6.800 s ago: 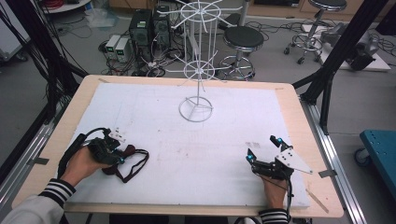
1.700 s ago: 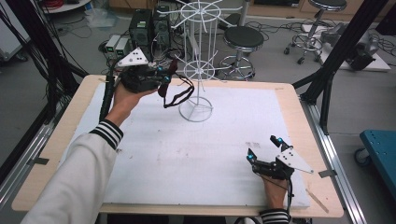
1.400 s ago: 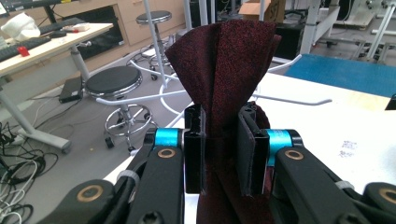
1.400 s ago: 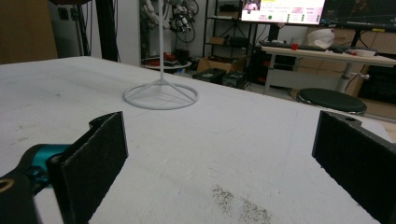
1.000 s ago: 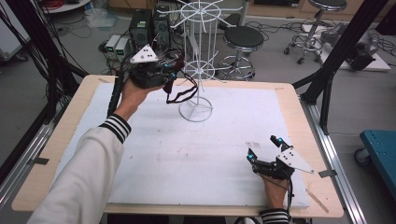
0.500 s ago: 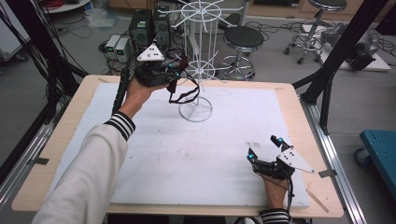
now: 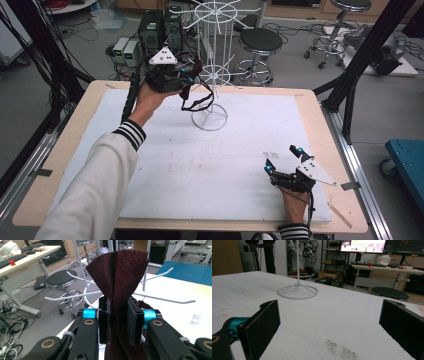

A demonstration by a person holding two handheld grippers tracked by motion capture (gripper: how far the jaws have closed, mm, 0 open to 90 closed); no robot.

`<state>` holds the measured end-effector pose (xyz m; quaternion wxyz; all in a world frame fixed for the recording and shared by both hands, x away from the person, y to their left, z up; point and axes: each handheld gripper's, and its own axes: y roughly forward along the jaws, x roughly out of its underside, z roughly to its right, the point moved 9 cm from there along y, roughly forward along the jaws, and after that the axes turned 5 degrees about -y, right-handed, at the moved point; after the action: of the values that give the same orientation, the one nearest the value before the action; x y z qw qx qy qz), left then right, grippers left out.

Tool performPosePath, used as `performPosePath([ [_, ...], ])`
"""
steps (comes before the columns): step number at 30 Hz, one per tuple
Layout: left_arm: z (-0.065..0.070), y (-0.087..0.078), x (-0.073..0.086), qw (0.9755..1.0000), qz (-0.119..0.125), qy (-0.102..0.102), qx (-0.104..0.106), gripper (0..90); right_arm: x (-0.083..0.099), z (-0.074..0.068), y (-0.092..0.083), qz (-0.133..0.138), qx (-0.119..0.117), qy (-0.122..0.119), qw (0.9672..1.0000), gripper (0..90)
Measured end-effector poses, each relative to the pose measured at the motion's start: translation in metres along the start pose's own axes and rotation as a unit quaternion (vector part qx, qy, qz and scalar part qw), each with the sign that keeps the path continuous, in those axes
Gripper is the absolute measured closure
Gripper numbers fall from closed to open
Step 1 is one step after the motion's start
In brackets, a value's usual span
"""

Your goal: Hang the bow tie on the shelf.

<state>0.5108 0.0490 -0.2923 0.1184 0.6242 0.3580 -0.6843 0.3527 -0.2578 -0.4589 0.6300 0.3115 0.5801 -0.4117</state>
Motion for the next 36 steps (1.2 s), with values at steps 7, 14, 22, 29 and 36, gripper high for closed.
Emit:
performPosePath([
  [7, 0.002, 0.001, 0.0, 0.9998, -0.001, -0.018, 0.001, 51.2, 0.0, -0.001, 0.0, -0.002, -0.001, 0.003, 1.0, 2.7],
  [14, 0.002, -0.003, -0.005, 0.9996, 0.016, -0.024, 0.002, 20.5, 0.001, -0.001, 0.0, -0.004, -0.001, 0.002, 1.0, 2.7],
  [22, 0.001, -0.008, -0.003, 0.9998, 0.004, -0.02, 0.009, 9.7, 0.0, -0.001, 0.0, -0.003, -0.001, 0.0, 1.0, 2.7],
  [29, 0.004, -0.016, -0.008, 0.9993, 0.02, -0.018, 0.027, 9.9, 0.0, 0.0, 0.0, -0.001, 0.001, 0.003, 1.0, 2.7],
  [36, 0.008, -0.027, -0.008, 0.9992, 0.036, -0.008, 0.016, 10.5, 0.0, -0.001, 0.0, -0.002, 0.0, -0.002, 1.0, 2.7],
])
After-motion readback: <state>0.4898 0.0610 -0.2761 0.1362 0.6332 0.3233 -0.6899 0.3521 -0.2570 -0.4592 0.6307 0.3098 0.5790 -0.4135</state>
